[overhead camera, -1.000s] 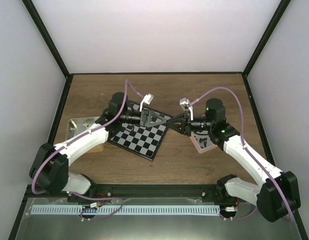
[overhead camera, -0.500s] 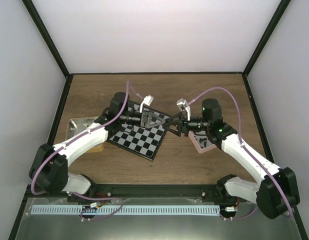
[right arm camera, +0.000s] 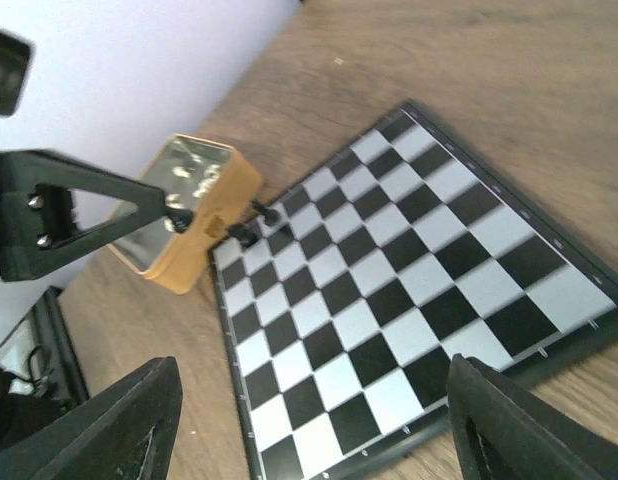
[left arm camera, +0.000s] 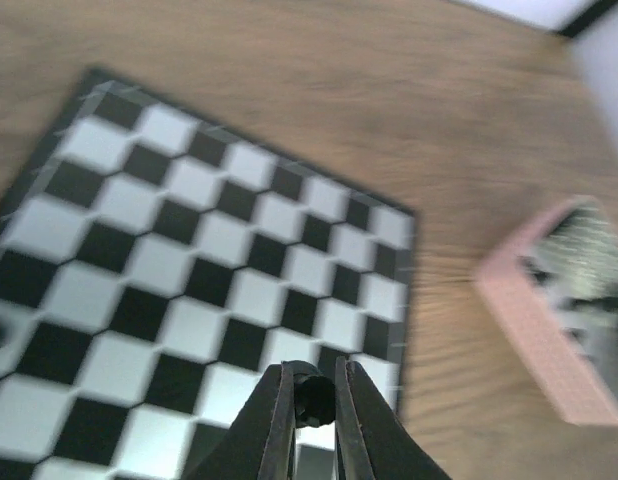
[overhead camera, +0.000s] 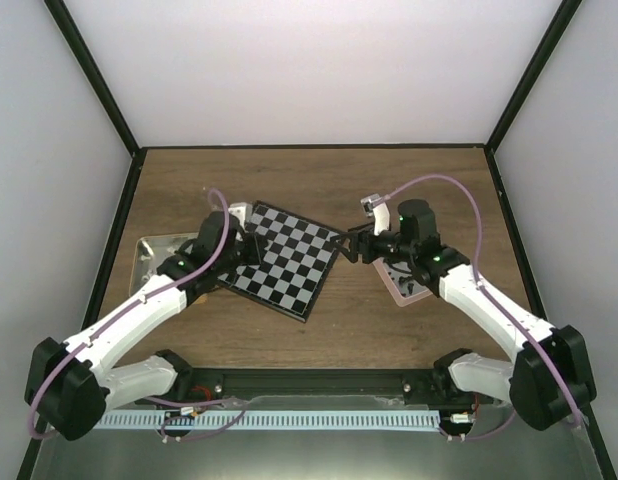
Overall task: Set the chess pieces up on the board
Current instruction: Place the chess piece on the chessboard, then pick up the chess piece from the storage box.
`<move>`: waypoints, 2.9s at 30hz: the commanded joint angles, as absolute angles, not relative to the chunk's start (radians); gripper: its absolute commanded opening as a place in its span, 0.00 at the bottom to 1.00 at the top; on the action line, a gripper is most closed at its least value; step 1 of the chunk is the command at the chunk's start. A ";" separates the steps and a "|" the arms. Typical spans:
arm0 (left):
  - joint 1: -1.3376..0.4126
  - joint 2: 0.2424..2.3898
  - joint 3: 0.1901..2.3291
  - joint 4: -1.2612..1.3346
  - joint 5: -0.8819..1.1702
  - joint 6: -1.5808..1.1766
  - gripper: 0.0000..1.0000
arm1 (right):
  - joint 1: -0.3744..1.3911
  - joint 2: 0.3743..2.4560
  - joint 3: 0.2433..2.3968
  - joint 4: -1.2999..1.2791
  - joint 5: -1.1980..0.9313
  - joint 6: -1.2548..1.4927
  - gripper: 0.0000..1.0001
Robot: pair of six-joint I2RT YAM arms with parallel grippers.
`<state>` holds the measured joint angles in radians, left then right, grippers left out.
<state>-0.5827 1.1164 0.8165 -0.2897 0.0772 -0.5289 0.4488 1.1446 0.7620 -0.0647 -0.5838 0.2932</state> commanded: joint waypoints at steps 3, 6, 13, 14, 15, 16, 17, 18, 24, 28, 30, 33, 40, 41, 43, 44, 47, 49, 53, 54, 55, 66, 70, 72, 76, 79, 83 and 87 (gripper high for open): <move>-0.578 1.120 0.724 -0.423 -0.331 -0.595 0.04 | 0.456 1.213 0.799 -0.126 -0.456 0.331 0.74; -0.569 1.128 0.677 -0.438 -0.410 -0.651 0.04 | 0.456 1.218 0.798 -0.129 -0.445 0.342 0.73; -0.526 1.147 0.588 -0.336 -0.410 -0.706 0.04 | 0.456 1.217 0.787 -0.120 -0.437 0.359 0.73; -0.523 1.155 0.582 -0.333 -0.417 -0.727 0.04 | 0.455 1.218 0.788 -0.123 -0.436 0.361 0.72; -0.518 1.161 0.571 -0.323 -0.419 -0.736 0.04 | 0.455 1.217 0.789 -0.126 -0.436 0.362 0.73; -0.511 1.167 0.556 -0.305 -0.415 -0.740 0.04 | 0.455 1.219 0.788 -0.125 -0.435 0.363 0.72; -0.501 1.172 0.543 -0.289 -0.404 -0.747 0.04 | 0.456 1.218 0.788 -0.125 -0.435 0.362 0.72; -0.491 1.179 0.533 -0.274 -0.396 -0.754 0.04 | 0.455 1.218 0.788 -0.126 -0.433 0.362 0.72; -0.440 1.210 0.507 -0.191 -0.356 -0.761 0.04 | 0.456 1.222 0.792 -0.127 -0.432 0.363 0.72; -0.426 1.232 0.497 -0.163 -0.337 -0.758 0.04 | 0.455 1.224 0.794 -0.127 -0.430 0.363 0.72; -0.421 1.241 0.495 -0.157 -0.321 -0.755 0.04 | 0.454 1.226 0.795 -0.127 -0.428 0.363 0.72; -0.417 1.245 0.494 -0.162 -0.308 -0.756 0.04 | 0.456 1.229 0.795 -0.127 -0.427 0.364 0.72; -0.417 1.239 0.491 -0.180 -0.320 -0.756 0.05 | 0.456 1.239 0.796 -0.126 -0.427 0.367 0.72; -0.416 1.241 0.489 -0.181 -0.322 -0.754 0.05 | 0.455 1.240 0.795 -0.126 -0.427 0.369 0.72; -0.417 1.244 0.489 -0.185 -0.322 -0.750 0.07 | 0.456 1.239 0.796 -0.126 -0.425 0.371 0.72; -0.417 1.246 0.488 -0.185 -0.320 -0.747 0.09 | 0.456 1.239 0.795 -0.126 -0.425 0.372 0.72; -0.417 1.253 0.492 -0.195 -0.302 -0.748 0.14 | 0.456 1.238 0.794 -0.125 -0.420 0.374 0.72; -0.417 1.249 0.495 -0.211 -0.302 -0.753 0.16 | 0.454 1.239 0.794 -0.126 -0.419 0.375 0.72; -0.417 1.226 0.507 -0.251 -0.332 -0.759 0.22 | 0.455 1.237 0.792 -0.123 -0.421 0.380 0.72; -0.417 1.219 0.511 -0.258 -0.332 -0.758 0.23 | 0.456 1.238 0.792 -0.122 -0.422 0.381 0.72; -0.417 1.210 0.514 -0.266 -0.332 -0.759 0.24 | 0.456 1.238 0.792 -0.122 -0.422 0.383 0.72; -0.417 1.052 0.582 -0.373 -0.375 -0.755 0.38 | 0.453 1.171 0.781 -0.153 -0.192 0.457 0.71; -0.417 0.946 0.614 -0.354 -0.364 -0.720 0.49 | 0.435 1.160 0.790 -0.253 0.044 0.549 0.67; -0.417 0.898 0.622 -0.299 -0.300 -0.655 0.56 | 0.400 1.177 0.798 -0.304 0.095 0.588 0.64; -0.417 0.849 0.630 -0.162 -0.075 -0.563 0.66 | 0.304 1.240 0.793 -0.353 0.093 0.612 0.60; -0.417 0.842 0.623 -0.071 0.063 -0.515 0.70 | 0.278 1.275 0.775 -0.354 0.097 0.611 0.60; -0.416 0.860 0.610 0.002 0.165 -0.502 0.71 | 0.257 1.326 0.763 -0.350 0.109 0.609 0.60; -0.417 0.885 0.601 0.028 0.212 -0.509 0.70 | 0.241 1.390 0.764 -0.332 0.103 0.560 0.40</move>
<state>-0.4187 0.8665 0.6117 -0.0528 0.0998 -0.5369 0.2611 1.3411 0.7639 -0.3309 0.0780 0.5922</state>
